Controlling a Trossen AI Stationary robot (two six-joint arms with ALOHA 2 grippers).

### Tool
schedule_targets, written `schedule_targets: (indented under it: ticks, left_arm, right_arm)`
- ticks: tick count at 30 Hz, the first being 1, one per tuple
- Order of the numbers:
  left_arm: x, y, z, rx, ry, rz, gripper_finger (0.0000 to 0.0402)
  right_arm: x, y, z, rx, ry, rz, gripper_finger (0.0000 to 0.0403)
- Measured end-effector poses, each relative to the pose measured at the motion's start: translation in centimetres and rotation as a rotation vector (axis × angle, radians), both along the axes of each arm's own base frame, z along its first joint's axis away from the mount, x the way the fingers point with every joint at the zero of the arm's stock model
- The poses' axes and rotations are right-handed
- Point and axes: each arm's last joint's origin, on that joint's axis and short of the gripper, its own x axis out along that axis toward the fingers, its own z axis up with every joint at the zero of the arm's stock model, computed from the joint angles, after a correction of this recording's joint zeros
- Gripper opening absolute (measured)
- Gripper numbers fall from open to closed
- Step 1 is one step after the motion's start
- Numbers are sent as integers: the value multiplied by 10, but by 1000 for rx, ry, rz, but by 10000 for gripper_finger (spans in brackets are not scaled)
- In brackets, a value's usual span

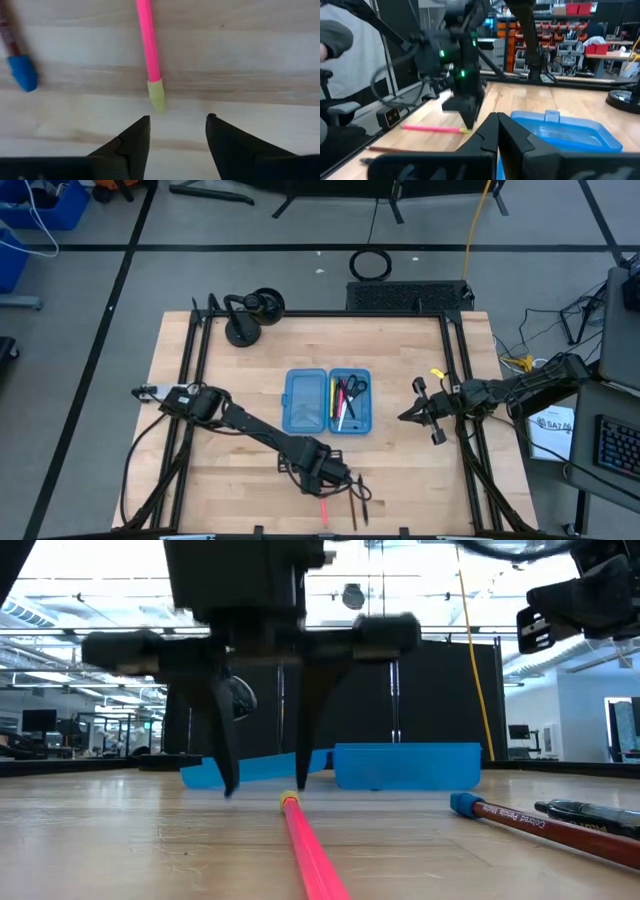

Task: Pick & place school supplies into a supply box
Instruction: Put the pink pencil into the blue supply box

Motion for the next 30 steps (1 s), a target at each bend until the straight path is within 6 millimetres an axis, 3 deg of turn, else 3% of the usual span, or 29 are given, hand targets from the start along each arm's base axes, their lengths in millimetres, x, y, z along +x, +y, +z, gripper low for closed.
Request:
schedule_targets:
  ticks: [7,30]
  left_arm:
    - [1,0,-13,-7,-37,-86,173]
    - [12,-3,-11,-233,-80,-15,172]
  right_arm:
    - [0,0,1,3,-10,-1,0]
    - [0,0,1,18,-7,-1,0]
